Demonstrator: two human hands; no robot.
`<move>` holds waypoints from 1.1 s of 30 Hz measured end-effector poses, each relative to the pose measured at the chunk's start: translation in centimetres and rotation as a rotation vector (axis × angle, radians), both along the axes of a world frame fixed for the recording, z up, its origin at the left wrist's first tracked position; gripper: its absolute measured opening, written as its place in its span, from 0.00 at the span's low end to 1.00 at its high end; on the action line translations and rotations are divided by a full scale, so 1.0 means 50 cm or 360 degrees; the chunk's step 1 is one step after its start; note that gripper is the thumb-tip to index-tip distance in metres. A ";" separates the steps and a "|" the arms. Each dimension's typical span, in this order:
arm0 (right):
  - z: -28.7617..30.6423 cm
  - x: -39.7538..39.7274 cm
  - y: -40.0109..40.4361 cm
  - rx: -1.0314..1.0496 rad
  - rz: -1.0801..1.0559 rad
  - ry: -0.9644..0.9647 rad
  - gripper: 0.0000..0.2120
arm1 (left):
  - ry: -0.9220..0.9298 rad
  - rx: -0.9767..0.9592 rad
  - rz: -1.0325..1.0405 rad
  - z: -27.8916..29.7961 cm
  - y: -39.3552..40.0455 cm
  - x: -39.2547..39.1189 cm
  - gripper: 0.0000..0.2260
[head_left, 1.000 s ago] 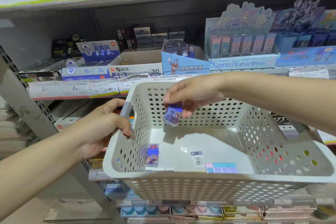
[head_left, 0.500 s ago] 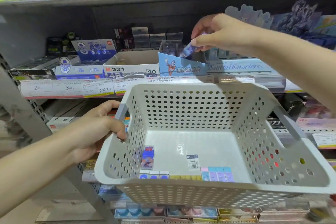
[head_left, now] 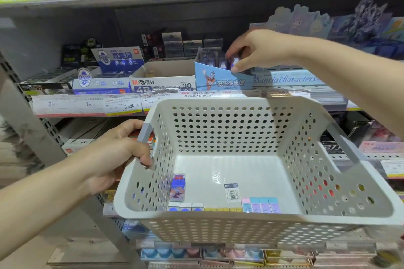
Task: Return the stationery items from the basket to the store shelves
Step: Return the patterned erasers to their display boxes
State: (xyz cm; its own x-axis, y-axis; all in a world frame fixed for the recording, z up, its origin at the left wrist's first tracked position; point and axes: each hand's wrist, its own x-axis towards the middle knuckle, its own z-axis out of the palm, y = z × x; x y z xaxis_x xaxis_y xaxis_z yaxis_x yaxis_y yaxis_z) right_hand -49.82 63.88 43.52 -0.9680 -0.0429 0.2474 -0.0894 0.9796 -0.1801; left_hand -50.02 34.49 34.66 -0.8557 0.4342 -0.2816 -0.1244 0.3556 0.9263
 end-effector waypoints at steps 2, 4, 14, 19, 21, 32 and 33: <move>0.000 0.001 -0.003 0.0012 0.0008 -0.0012 0.18 | 0.0000 -0.0002 0.0000 0.000 -0.001 0.000 0.27; -0.001 0.002 -0.002 -0.0037 0.0010 -0.0021 0.20 | 0.0004 -0.0004 0.0000 0.000 -0.003 0.000 0.27; 0.006 -0.001 0.003 0.0045 0.0044 0.0038 0.16 | 0.0021 -0.0016 -0.0014 0.008 -0.013 0.002 0.25; -0.010 -0.001 0.005 -0.0002 0.0038 0.0080 0.16 | 0.0033 -0.0046 0.0000 0.009 -0.018 0.005 0.25; -0.017 -0.003 0.006 -0.0005 0.0039 0.0108 0.16 | 0.0035 -0.0055 0.0005 0.010 -0.019 0.006 0.25; -0.031 0.024 0.016 -0.0052 -0.0038 0.0119 0.27 | 0.0001 -0.0042 0.0053 0.018 -0.013 0.007 0.24; -0.035 0.027 0.017 -0.0083 -0.0022 0.0127 0.27 | 0.0000 -0.0041 0.0054 0.017 -0.013 0.006 0.24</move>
